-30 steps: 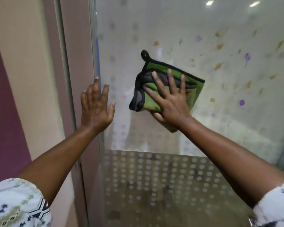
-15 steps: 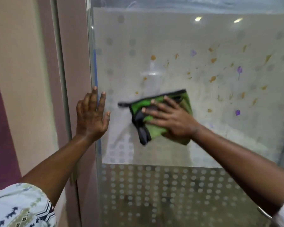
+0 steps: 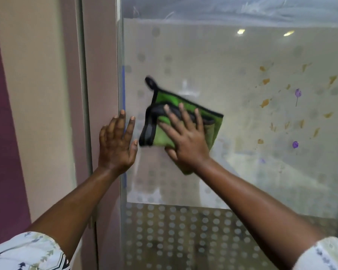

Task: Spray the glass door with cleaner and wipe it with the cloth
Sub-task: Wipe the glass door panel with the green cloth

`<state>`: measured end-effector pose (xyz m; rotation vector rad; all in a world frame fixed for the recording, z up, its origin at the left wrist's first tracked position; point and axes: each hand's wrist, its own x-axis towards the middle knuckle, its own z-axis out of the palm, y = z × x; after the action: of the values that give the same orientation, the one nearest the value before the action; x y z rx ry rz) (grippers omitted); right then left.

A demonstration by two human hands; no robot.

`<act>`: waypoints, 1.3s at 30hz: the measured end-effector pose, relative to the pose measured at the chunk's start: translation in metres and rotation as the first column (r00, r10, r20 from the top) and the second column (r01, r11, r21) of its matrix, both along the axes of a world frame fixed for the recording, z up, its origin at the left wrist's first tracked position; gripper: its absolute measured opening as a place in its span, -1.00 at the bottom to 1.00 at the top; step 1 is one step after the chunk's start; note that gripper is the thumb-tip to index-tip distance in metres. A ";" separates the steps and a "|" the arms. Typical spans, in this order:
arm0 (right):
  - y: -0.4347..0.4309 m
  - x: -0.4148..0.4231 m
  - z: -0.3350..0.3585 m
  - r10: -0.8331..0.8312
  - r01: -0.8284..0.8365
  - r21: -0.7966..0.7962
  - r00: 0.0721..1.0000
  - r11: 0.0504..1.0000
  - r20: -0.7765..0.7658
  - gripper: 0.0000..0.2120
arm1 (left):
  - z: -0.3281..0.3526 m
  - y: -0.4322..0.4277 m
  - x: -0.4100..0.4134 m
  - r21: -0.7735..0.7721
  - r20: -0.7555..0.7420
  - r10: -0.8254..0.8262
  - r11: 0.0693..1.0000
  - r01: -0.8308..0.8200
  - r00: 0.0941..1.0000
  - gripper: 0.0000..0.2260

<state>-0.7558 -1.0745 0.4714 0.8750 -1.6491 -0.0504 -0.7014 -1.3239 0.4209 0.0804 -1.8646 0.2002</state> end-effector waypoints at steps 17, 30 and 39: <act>0.020 0.000 0.141 -0.081 0.108 -0.262 0.990 0.959 0.113 -0.23 | 0.004 0.000 0.011 0.010 0.072 -0.017 1.000 0.017 0.997 -0.38; 0.018 -0.003 -0.001 -0.010 0.049 0.322 0.993 0.946 -0.121 -0.23 | 0.004 -0.003 0.009 -0.015 0.044 -0.027 1.000 0.028 0.999 -0.40; -0.005 -0.002 0.171 -0.083 0.085 -0.186 0.996 0.979 0.022 -0.26 | 0.000 -0.005 0.002 -0.015 0.028 0.001 1.000 -0.001 1.000 -0.36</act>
<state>-0.7581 -1.0798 0.6420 0.6647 -1.6739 0.0517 -0.6999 -1.3290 0.4208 0.0683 -1.8904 0.2171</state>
